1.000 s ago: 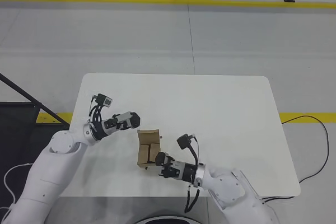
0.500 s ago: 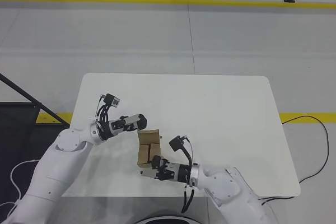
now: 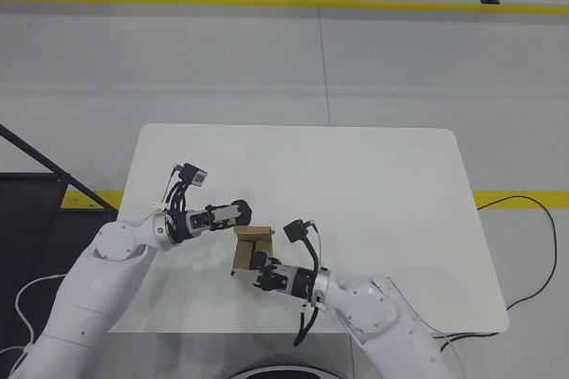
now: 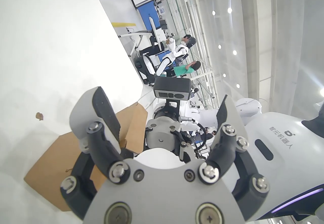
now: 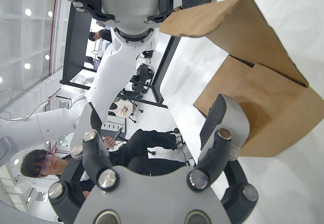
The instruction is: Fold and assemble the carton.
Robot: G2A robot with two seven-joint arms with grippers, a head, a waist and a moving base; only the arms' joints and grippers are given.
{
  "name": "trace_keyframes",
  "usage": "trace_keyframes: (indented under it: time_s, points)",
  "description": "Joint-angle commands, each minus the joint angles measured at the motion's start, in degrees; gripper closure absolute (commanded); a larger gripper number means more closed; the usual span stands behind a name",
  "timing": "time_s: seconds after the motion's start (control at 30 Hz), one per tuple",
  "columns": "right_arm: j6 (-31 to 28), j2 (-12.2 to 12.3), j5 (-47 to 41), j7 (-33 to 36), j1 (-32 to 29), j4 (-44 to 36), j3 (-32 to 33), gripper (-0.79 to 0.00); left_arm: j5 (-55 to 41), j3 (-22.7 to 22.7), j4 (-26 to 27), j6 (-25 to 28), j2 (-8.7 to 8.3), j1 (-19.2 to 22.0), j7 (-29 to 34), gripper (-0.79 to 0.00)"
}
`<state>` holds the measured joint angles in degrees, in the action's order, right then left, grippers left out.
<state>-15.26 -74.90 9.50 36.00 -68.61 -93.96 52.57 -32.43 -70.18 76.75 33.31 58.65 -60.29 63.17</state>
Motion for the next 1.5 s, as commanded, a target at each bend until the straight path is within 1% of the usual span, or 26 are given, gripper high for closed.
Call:
trace_keyframes:
  time_s: [0.0,0.23,0.57,0.67,0.8,0.97,1.1,1.33,1.47]
  points:
    - [-0.16,-0.02,-0.61,-0.60,-0.09,0.07,0.14,-0.785,0.16,-0.18,0.35,0.02,-0.03,-0.27,0.07,-0.785]
    - [1.95,-0.23,-1.23,-0.51,0.84,1.33,-0.41,-0.785,0.61,-0.68,1.61,0.16,-0.12,-1.08,0.32,-0.785]
    - [4.15,-0.59,1.57,-3.22,1.55,1.62,-1.53,-0.785,1.08,-1.58,3.10,0.53,-0.32,-2.39,0.75,-0.785]
    - [3.74,-0.64,1.89,-3.75,1.52,1.51,-1.60,-0.785,1.30,-1.80,3.45,0.67,-0.37,-2.73,0.94,-0.785]
    - [1.79,-0.51,2.73,-4.48,0.83,0.62,-1.40,-0.785,1.39,-1.98,3.73,0.63,-0.41,-2.99,1.06,-0.785]
    - [-0.22,-0.13,3.99,-5.24,-0.83,-1.26,-0.56,-0.785,1.32,-2.00,3.72,0.66,-0.40,-3.15,1.16,-0.785]
    - [-1.64,0.42,3.95,-4.27,-2.85,-2.98,0.67,-0.785,1.37,-2.04,3.75,0.77,-0.39,-3.18,1.15,-0.785]
    - [0.10,1.27,2.51,-0.06,-4.51,-3.28,2.83,-0.785,1.54,-2.20,4.39,0.93,-0.42,-3.52,1.24,-0.785]
    - [-0.17,1.34,2.12,-0.31,-4.62,-3.24,2.91,-0.785,1.61,-2.32,4.86,1.02,-0.44,-3.85,1.16,-0.785]
